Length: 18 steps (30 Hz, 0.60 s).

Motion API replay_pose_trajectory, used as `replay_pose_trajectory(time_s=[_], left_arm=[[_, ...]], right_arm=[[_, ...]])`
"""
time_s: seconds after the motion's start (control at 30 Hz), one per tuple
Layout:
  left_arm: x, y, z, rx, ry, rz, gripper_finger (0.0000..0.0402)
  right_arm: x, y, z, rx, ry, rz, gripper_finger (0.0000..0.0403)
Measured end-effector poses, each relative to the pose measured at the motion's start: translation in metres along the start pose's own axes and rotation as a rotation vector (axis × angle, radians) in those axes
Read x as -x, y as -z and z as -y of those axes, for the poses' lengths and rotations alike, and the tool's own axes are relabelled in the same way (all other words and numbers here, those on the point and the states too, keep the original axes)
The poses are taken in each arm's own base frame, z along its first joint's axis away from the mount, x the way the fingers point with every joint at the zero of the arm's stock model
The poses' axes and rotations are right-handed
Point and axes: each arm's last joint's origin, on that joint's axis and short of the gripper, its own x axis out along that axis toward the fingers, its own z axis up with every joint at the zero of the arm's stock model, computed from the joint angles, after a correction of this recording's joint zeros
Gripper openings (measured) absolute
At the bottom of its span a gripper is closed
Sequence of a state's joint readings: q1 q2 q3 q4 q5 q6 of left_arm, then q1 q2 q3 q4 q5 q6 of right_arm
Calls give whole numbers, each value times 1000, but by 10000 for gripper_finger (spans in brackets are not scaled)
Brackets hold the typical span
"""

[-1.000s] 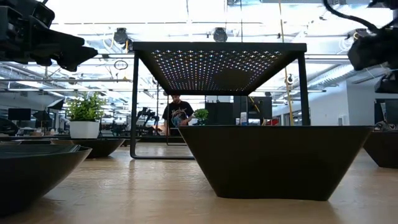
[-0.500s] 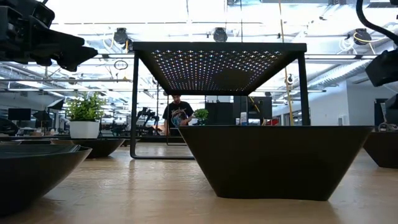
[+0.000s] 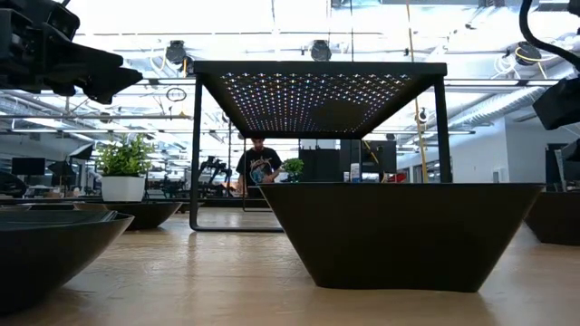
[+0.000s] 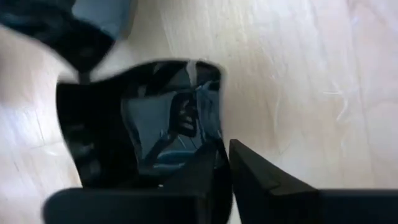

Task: Pick & Place Mini shaped plates
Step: Stack the black distorted square plate on top of the black distorted square plate on the shelf

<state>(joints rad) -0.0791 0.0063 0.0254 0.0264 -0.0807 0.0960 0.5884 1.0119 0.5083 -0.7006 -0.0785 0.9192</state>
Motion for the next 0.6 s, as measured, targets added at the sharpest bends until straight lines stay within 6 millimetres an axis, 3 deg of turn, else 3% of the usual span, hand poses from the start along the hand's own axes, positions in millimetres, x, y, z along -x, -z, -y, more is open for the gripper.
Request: replay_pose_trajectory(time_s=[0.2, 0.6], left_arm=[[0, 0, 0, 0, 0, 0, 269], [0, 0, 0, 0, 0, 0, 269]], right_arm=[[1, -3, 9, -107, 63, 9, 8], [14, -6, 36, -544, 171, 24, 1]])
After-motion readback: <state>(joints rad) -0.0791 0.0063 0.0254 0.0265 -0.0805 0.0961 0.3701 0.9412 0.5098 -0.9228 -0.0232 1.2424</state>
